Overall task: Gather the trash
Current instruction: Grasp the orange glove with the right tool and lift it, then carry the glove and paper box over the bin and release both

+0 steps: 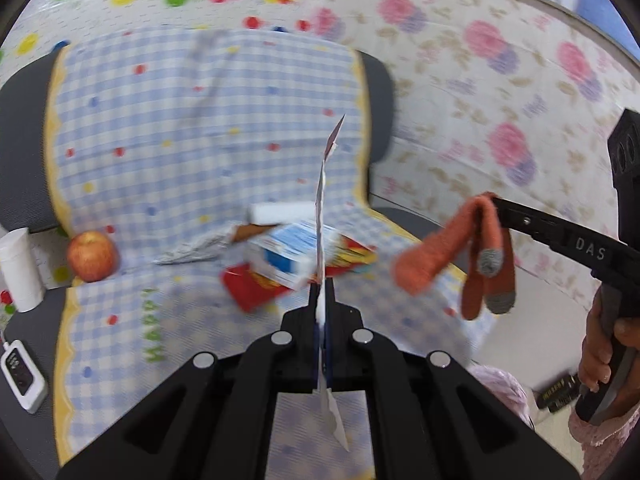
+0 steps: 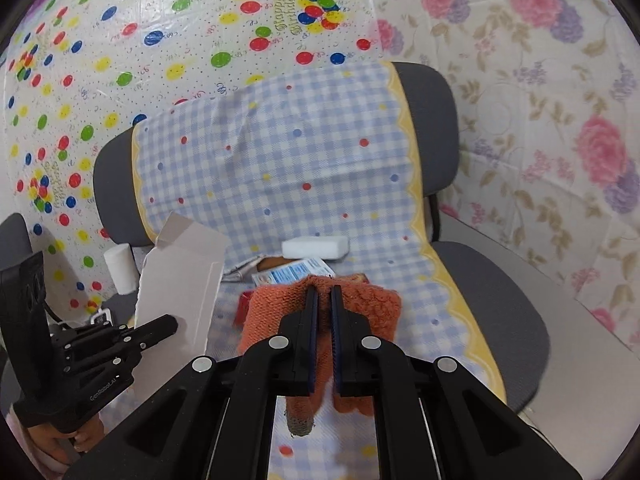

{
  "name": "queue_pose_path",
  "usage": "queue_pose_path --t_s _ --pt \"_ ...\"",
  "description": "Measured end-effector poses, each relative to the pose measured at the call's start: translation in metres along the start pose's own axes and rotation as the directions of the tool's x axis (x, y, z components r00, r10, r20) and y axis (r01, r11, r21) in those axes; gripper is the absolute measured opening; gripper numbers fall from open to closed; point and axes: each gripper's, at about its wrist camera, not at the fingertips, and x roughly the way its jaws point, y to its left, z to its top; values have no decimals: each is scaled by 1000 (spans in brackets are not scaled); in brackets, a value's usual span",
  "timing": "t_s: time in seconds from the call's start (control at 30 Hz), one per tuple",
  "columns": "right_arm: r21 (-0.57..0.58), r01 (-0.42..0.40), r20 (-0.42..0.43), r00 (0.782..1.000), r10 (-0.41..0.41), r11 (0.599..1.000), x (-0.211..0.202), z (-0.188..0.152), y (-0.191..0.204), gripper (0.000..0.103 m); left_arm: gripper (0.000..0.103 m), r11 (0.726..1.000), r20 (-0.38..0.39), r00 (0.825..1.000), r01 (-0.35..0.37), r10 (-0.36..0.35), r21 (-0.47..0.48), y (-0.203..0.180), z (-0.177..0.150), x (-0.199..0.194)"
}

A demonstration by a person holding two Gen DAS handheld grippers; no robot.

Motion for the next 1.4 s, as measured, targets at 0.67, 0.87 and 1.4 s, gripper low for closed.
queue_pose_path --t_s 0.67,0.87,1.4 --pt "109 341 -99 938 -331 934 -120 -112 -79 7 0 916 -172 931 351 -320 195 -160 -66 19" --pt "161 426 -169 901 -400 890 -138 -143 -111 7 0 878 -237 900 418 -365 234 -197 -81 34" --pt "205 456 -253 880 -403 866 -123 -162 -143 49 42 881 -278 888 427 -366 204 -208 -81 63"
